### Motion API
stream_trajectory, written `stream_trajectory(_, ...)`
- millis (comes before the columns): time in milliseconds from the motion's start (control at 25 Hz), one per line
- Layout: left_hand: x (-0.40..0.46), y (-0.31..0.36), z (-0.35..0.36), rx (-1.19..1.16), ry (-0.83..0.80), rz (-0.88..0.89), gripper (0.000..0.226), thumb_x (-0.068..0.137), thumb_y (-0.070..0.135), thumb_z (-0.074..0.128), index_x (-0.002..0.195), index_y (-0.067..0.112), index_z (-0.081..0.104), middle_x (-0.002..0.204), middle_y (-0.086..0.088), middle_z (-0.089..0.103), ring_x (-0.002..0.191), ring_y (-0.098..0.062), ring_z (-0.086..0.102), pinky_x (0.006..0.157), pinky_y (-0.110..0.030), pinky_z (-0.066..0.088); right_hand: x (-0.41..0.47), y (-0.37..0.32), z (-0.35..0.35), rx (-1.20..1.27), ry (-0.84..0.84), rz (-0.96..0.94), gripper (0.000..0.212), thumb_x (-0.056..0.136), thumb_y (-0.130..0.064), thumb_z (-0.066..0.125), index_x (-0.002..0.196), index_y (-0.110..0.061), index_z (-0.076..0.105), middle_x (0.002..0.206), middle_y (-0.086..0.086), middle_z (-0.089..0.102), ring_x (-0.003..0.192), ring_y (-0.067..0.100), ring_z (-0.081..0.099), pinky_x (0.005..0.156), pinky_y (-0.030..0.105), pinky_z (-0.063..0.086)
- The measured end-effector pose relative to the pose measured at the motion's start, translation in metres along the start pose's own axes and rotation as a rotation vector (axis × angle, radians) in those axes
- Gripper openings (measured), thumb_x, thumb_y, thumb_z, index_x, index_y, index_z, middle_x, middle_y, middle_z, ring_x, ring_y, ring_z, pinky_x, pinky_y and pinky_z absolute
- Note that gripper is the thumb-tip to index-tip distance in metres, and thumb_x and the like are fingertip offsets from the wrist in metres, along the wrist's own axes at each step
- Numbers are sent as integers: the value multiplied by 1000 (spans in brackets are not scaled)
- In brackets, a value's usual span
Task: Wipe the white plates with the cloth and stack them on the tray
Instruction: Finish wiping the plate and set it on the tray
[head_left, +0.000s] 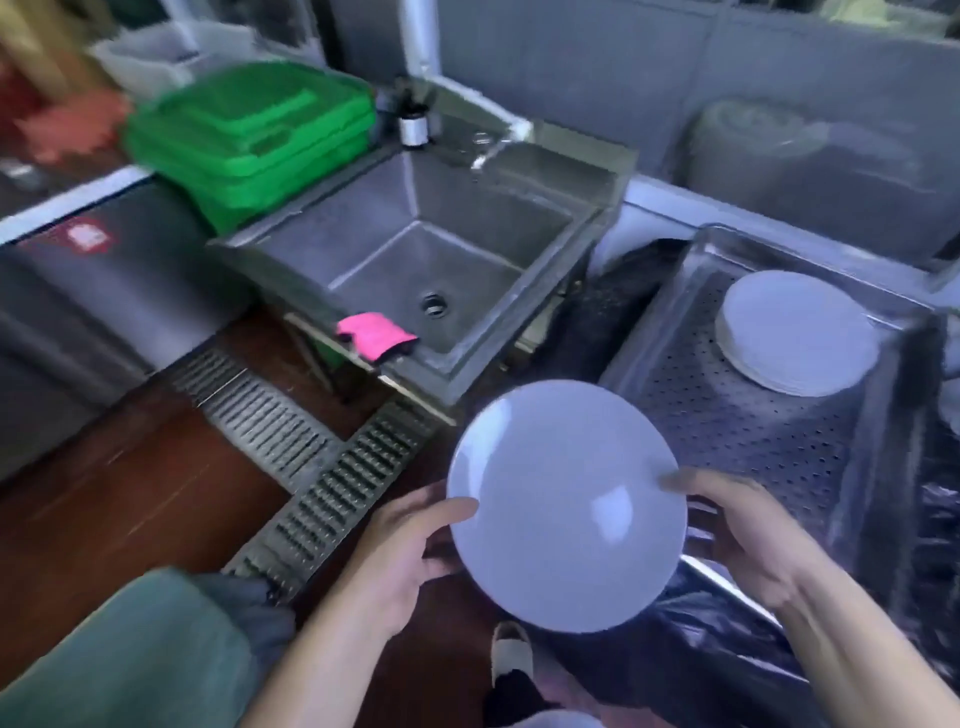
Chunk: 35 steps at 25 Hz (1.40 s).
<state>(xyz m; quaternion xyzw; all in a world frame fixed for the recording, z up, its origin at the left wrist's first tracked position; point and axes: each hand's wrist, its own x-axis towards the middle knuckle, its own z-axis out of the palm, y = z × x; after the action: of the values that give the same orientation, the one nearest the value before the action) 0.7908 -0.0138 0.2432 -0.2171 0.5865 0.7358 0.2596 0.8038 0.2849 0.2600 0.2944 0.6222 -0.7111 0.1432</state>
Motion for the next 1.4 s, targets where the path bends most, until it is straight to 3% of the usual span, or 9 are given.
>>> stream_trajectory(320,-226,-120,-185,-391,575,127,20,80,5,72,98,10,80,94,-13,79,75,-24,75,65,-36,59,-99,72,231,-391,-537,40,20,85,-11,62,92,0,78,99,21,75,85,32,70,78,44,52)
stream_trajectory(440,-296,-172,-225,-565,739,152,16,81,5,71,94,7,81,93,-17,78,78,-30,75,74,-40,57,-146,111,307,-544,-688,56,19,86,-11,64,93,-3,79,100,16,76,93,35,70,88,48,50)
stream_trajectory(520,-340,-203,-246,-684,836,206,14,84,3,67,87,5,81,87,-16,78,69,-25,75,63,-32,56,-178,143,359,-637,-784,43,17,85,-9,65,95,-3,78,99,16,76,92,35,71,94,51,49)
stream_trajectory(720,-421,-264,-284,-882,1070,313,16,88,-1,62,95,0,76,75,-10,75,54,-15,68,45,-23,51,-255,205,464,-803,-1018,-2,13,83,-11,67,90,-2,74,75,10,75,57,18,68,61,34,47)
stream_trajectory(840,-451,-293,-308,-1004,1216,350,17,78,6,70,91,6,81,90,-13,75,73,-22,66,54,-30,57,-291,234,525,-951,-1206,20,28,71,-22,72,90,-2,77,83,17,74,68,25,68,65,36,52)
stream_trajectory(960,-477,-309,-338,-1123,1358,356,16,77,5,71,89,5,81,90,-16,73,76,-27,63,54,-32,58,-325,275,598,-1046,-1357,57,15,79,-22,71,77,-10,80,80,12,73,69,22,68,70,37,54)
stream_trajectory(1200,-538,-313,-421,-1237,1593,303,34,66,18,73,96,7,81,105,-23,75,88,-35,69,92,-60,53,-399,351,732,-1154,-1554,171,16,85,-15,67,73,-9,75,64,5,68,52,14,63,58,30,54)
stream_trajectory(1320,-562,-317,-448,-1287,1664,344,37,68,16,71,103,4,79,101,-20,77,82,-31,71,80,-48,60,-438,377,781,-1198,-1685,241,10,76,-19,69,77,-10,74,65,4,67,53,13,63,51,27,51)
stream_trajectory(1400,-575,-328,-465,-1328,1710,354,39,67,17,72,103,4,79,101,-19,77,80,-28,72,68,-40,63,-462,400,809,-1265,-1762,249,23,66,-26,70,80,-9,76,70,6,69,61,17,63,57,30,50)
